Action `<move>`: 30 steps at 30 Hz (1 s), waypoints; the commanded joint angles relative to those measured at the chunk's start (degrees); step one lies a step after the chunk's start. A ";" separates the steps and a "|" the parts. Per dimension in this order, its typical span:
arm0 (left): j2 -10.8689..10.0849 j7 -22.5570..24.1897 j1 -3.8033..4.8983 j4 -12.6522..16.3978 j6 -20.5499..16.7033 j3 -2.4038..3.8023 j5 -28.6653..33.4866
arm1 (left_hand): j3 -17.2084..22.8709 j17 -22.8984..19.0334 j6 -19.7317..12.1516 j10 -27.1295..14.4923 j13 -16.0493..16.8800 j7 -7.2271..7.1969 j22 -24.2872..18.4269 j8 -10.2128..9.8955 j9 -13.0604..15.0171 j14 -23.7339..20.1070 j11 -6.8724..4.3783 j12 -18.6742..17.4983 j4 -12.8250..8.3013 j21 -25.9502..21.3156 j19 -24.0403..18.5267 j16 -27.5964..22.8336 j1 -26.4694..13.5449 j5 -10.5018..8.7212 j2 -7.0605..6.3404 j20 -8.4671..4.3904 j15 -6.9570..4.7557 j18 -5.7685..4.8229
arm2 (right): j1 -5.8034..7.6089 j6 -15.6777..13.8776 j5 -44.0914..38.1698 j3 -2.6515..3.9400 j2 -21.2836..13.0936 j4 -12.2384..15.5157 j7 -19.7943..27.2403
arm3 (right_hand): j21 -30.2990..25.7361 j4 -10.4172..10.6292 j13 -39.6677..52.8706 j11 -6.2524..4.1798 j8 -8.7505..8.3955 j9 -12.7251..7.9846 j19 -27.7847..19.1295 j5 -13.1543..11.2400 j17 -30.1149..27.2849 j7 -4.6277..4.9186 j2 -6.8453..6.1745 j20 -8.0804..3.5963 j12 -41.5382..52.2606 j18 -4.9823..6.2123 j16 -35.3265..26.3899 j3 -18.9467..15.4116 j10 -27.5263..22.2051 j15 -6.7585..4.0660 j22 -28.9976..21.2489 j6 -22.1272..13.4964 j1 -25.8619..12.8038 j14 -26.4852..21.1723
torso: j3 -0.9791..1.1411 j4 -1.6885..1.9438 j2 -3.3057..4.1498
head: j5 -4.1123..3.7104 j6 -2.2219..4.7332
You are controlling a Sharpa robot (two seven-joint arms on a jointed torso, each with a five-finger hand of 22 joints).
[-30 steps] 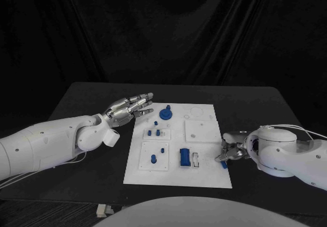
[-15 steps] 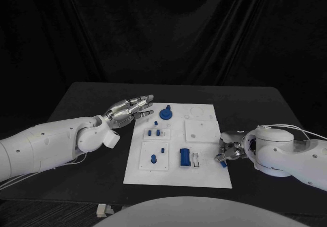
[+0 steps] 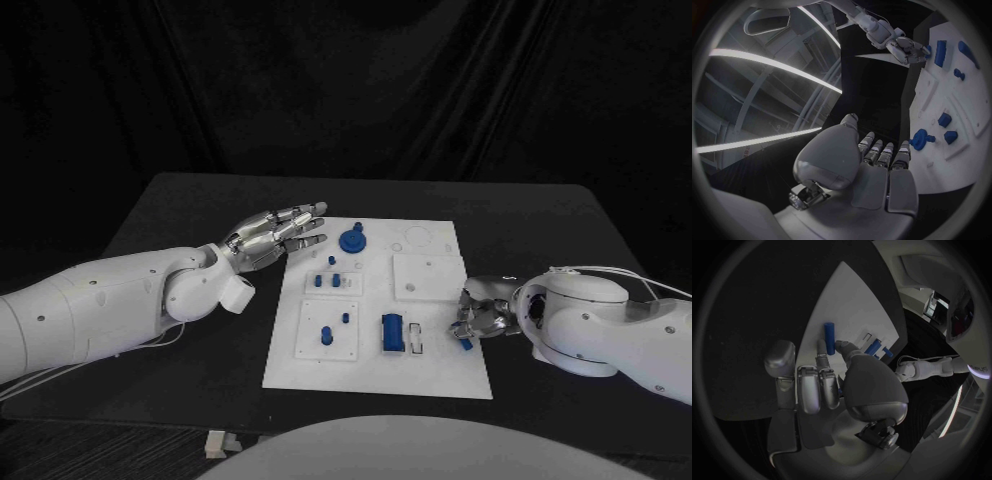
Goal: Assemble the parts on the task board
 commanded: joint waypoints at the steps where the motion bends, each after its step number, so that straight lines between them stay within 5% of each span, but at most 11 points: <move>1: 0.05 0.51 -0.07 0.06 0.74 0.07 0.17 | 0.39 0.00 0.27 -0.05 0.09 0.05 0.04 0.29 0.06 0.12 0.62 0.56 0.12 0.23 0.02 0.19 0.18 0.27 0.40 0.51 -0.25 0.98 | 0.37 -4.65 10.48 -0.13 0.02 0.20 3.55 | 0.41 -9.24 15.09 0.36 0.39 0.34 0.14 -0.21 5.32 0.24 0.14 0.34 0.15 -0.63 0.29 9.89 6.08 0.41 6.45 0.02 -0.98 4.20 | 0.00 -0.01 0.00 | -0.07 -0.01; 11: -0.03 0.70 -0.08 0.12 0.50 0.07 0.17 | 0.40 0.01 0.20 -0.05 0.09 0.05 0.06 0.28 0.05 0.13 0.64 0.56 0.12 0.24 0.03 0.20 0.18 0.27 0.40 0.50 -0.25 0.98 | 2.20 -5.60 31.93 -0.13 1.17 -0.91 3.48 | 0.24 -8.57 15.09 0.22 0.55 0.09 0.07 0.70 4.89 0.06 0.41 0.31 0.15 -0.56 0.19 10.58 6.08 0.33 6.36 0.40 -2.36 4.12 | -0.01 0.04 -0.03 | 0.03 -0.01; 21: 0.02 0.75 -0.08 0.16 0.50 0.07 0.17 | 0.43 0.02 0.19 -0.04 0.09 -0.04 0.08 0.28 0.04 0.14 0.70 0.56 0.09 0.25 0.04 0.21 0.19 0.27 0.36 0.51 -0.23 0.99 | 2.24 -4.16 36.13 -0.14 3.17 -2.84 0.23 | -0.36 -7.33 15.09 -0.01 1.32 0.18 -0.17 2.32 4.20 -0.21 0.53 0.17 0.15 -0.43 -0.01 10.00 6.08 0.14 6.16 0.15 -4.15 3.98 | -0.01 0.03 -0.01 | -0.21 -0.01; 30: 0.13 0.71 -0.08 0.11 0.56 0.07 0.17 | 0.43 0.02 0.19 -0.04 0.09 -0.04 0.08 0.28 0.04 0.14 0.70 0.56 0.09 0.25 0.04 0.21 0.19 0.27 0.36 0.51 -0.23 0.99 | 1.79 -4.12 36.59 -0.15 4.42 -4.13 -2.11 | -0.68 -6.65 15.09 -0.22 2.02 0.29 -0.31 0.26 3.79 -0.47 1.12 0.05 0.15 -0.38 -0.15 9.35 6.08 -0.03 6.04 -0.16 -4.67 3.91 | -0.01 0.00 -0.01 | -0.29 -0.01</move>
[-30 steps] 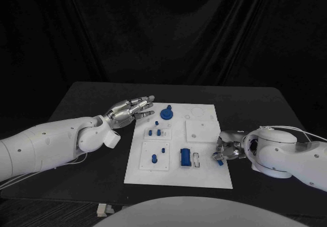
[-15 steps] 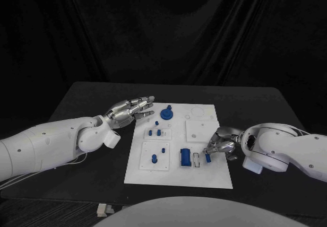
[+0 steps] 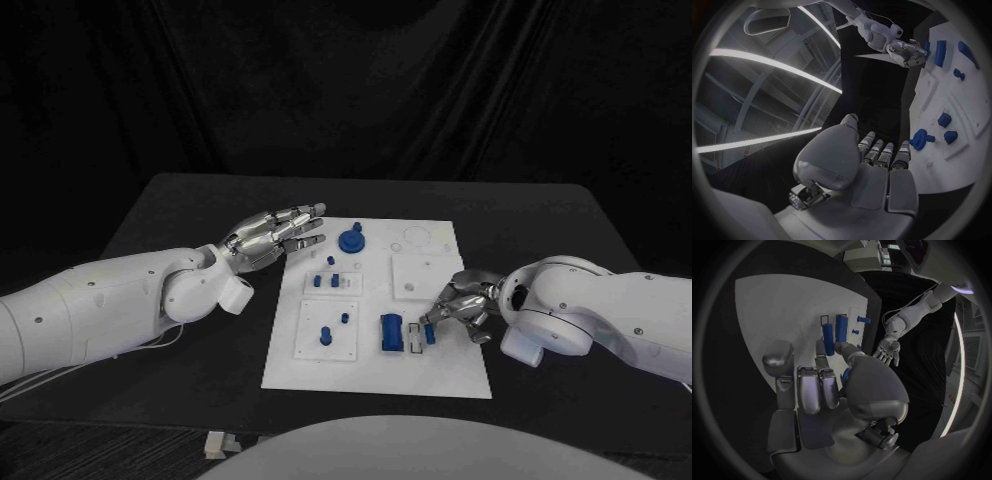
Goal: Assemble the parts on the task board
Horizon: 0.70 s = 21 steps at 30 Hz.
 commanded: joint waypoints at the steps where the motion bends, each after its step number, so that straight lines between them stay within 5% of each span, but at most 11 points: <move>1: 0.14 0.74 -0.06 0.08 0.57 0.05 0.17 | 0.29 0.01 0.11 0.07 0.07 -0.12 0.09 0.17 0.06 0.14 0.41 0.10 -0.09 0.25 0.04 0.21 0.19 0.28 0.36 0.51 -0.23 0.98 | -0.27 -0.05 1.65 0.00 0.36 -0.35 -2.81 | -0.25 -4.20 15.09 -0.32 0.42 0.10 -0.31 -0.75 3.73 -0.35 0.12 0.04 0.15 -0.38 -0.16 4.58 6.18 -0.18 6.01 -0.28 -0.49 3.94 | 0.01 -0.04 0.01 | -0.02 -0.01; 13: 0.27 0.63 -0.07 0.02 0.78 0.05 0.17 | 0.36 0.01 0.20 0.06 0.05 -0.18 0.07 0.18 0.06 0.15 0.44 0.10 -0.14 0.24 0.04 0.23 0.20 0.29 0.31 0.52 -0.18 0.99 | -1.16 1.48 1.70 0.00 1.63 -1.27 -4.70 | -1.04 -2.66 15.09 -0.46 1.18 -0.10 -0.54 -6.36 3.07 -0.52 0.78 -0.07 0.15 -0.27 -0.39 3.38 6.18 -0.30 5.78 -1.12 -1.64 3.83 | 0.00 -0.04 0.02 | 0.04 -0.01; 21: 0.44 0.53 -0.08 -0.09 0.94 0.05 0.17 | 0.36 0.01 0.20 0.06 0.05 -0.18 0.07 0.18 0.06 0.15 0.44 0.10 -0.14 0.24 0.04 0.23 0.20 0.29 0.31 0.52 -0.18 0.99 | -1.46 0.88 1.70 0.00 1.95 -1.28 -4.29 | -1.24 -1.81 15.09 -0.49 1.44 -0.26 -0.58 -7.37 2.87 -0.56 1.06 -0.09 0.15 -0.24 -0.45 3.01 6.18 -0.33 5.73 -1.13 -2.34 3.81 | 0.00 -0.03 0.01 | -0.04 -0.01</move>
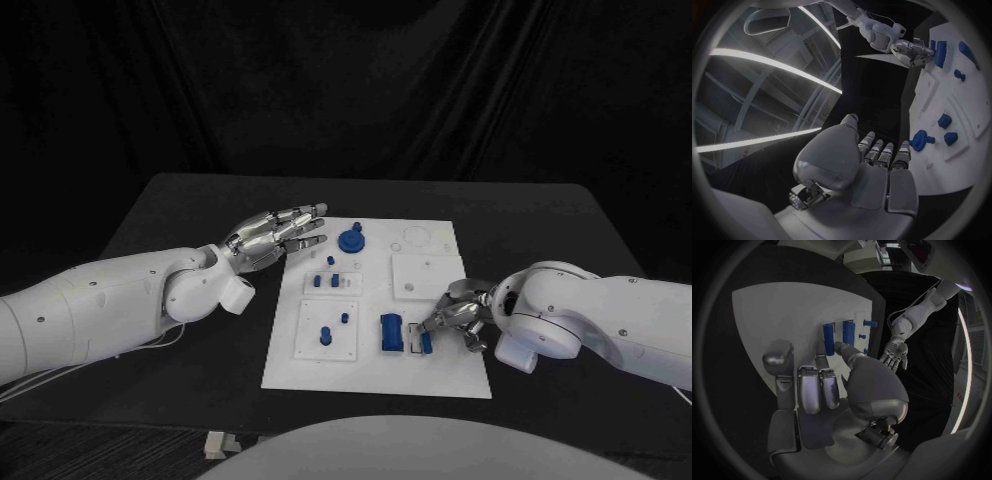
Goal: Assemble the parts on the task board
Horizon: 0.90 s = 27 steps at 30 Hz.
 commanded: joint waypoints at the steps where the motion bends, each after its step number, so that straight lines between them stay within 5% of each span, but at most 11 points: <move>1: 0.20 0.53 -0.07 0.01 0.87 0.05 0.17 | 0.20 0.01 0.20 0.06 0.06 -0.18 0.07 0.18 0.08 0.15 0.44 0.10 0.03 0.24 0.04 0.23 0.20 0.29 0.31 0.52 -0.18 1.00 | -0.20 0.21 0.29 0.01 0.09 0.09 -0.97 | -0.37 0.46 15.07 -0.27 0.19 -0.01 -0.37 -0.28 2.84 -0.07 0.45 0.11 0.15 -0.23 -0.27 -0.02 5.96 -0.33 5.74 -0.40 -0.15 3.80 | 0.00 0.02 -0.02 | -0.08 -0.01; 12: 0.25 0.12 -0.09 -0.11 1.09 0.06 0.17 | 0.26 0.00 0.30 0.04 0.05 0.03 0.03 0.20 0.09 0.14 0.33 0.08 -0.01 0.23 0.03 0.21 0.20 0.29 0.26 0.54 -0.16 0.99 | -0.29 -0.36 0.29 0.01 0.16 0.38 0.30 | -0.41 0.90 15.07 -0.38 0.54 -0.08 -0.39 -1.18 2.56 -0.23 0.60 0.08 0.15 -0.23 -0.36 -0.21 5.96 -0.40 5.72 -0.15 -0.44 3.75 | 0.00 0.01 -0.01 | 0.05 -0.01; 27: 0.43 -0.49 -0.13 -0.36 1.40 0.06 0.17 | 0.31 0.00 0.37 0.03 0.05 0.23 0.03 0.22 0.10 0.13 0.27 0.10 -0.02 0.23 0.03 0.21 0.18 0.29 0.26 0.55 -0.17 0.99 | -0.32 -0.58 0.31 0.01 0.34 0.41 0.98 | -0.61 2.15 15.07 -0.57 1.32 -0.28 -0.39 -5.31 2.38 -0.40 0.49 -0.09 0.15 -0.22 -0.42 -1.09 5.96 -0.59 5.68 -0.22 -1.19 3.74 | 0.00 0.01 -0.01 | 0.08 -0.01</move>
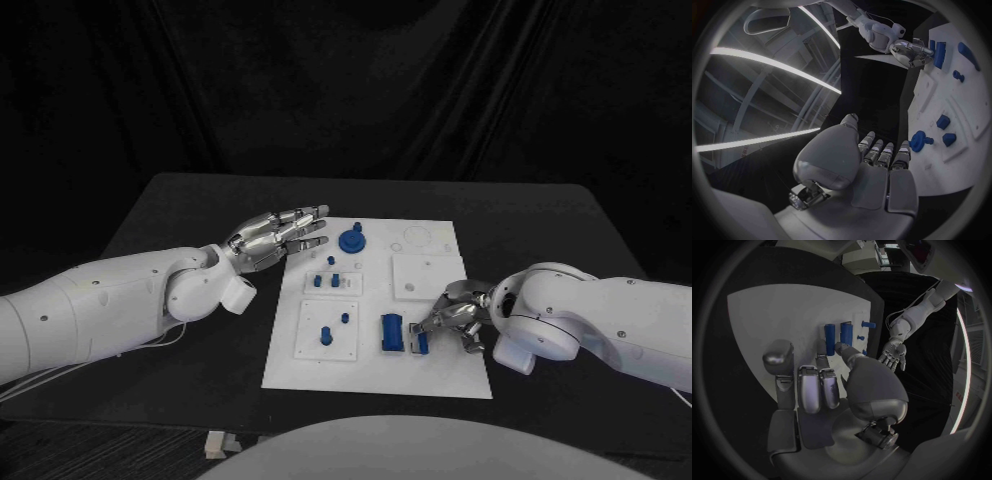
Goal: Assemble the parts on the task board
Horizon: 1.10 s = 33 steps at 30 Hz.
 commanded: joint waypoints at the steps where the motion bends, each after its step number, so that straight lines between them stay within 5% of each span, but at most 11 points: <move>1: 0.12 0.20 -0.10 0.03 0.93 0.06 0.17 | 0.37 0.00 0.21 0.02 0.05 0.14 0.06 0.23 0.07 0.14 0.24 0.07 -0.02 0.24 0.05 0.22 0.17 0.29 0.30 0.56 -0.18 0.99 | -0.16 -0.45 0.13 0.01 0.01 0.16 0.48 | -0.22 0.64 15.08 -0.36 0.33 -0.14 -0.40 -0.75 2.39 -0.13 -0.04 -0.09 0.15 -0.21 -0.17 -0.16 6.17 -0.41 5.68 -0.11 -0.81 3.92 | 0.00 0.01 0.00 | -0.04 -0.01; 27: 0.10 -0.31 -0.14 0.00 1.15 0.06 0.17 | 0.47 0.00 0.30 0.01 0.04 0.28 0.07 0.25 0.08 0.14 0.22 0.08 0.00 0.24 0.06 0.23 0.15 0.30 0.39 0.58 -0.19 0.99 | -0.17 1.23 0.13 0.01 0.32 -0.35 -0.71 | -1.29 5.44 15.08 0.16 0.74 -1.83 -0.48 -12.75 1.49 0.45 -1.81 0.25 0.15 -0.11 -0.44 -4.82 6.17 0.02 5.47 -1.14 -5.06 3.77 | 0.00 0.01 -0.01 | 0.14 -0.01; 33: 0.06 -0.32 -0.15 0.01 1.18 0.06 0.17 | 0.55 0.01 0.32 0.00 0.04 0.36 0.07 0.26 0.08 0.15 0.24 0.10 -0.01 0.25 0.06 0.24 0.15 0.30 0.42 0.59 -0.18 0.99 | -0.17 -0.34 -1.04 0.01 -0.17 0.24 0.70 | -1.42 6.46 15.08 0.16 1.08 -1.99 -0.47 -13.45 1.52 0.43 -2.40 0.29 0.15 -0.09 -0.42 -6.99 6.17 0.03 5.46 -1.12 -5.96 3.79 | 0.00 0.00 0.01 | 0.16 -0.01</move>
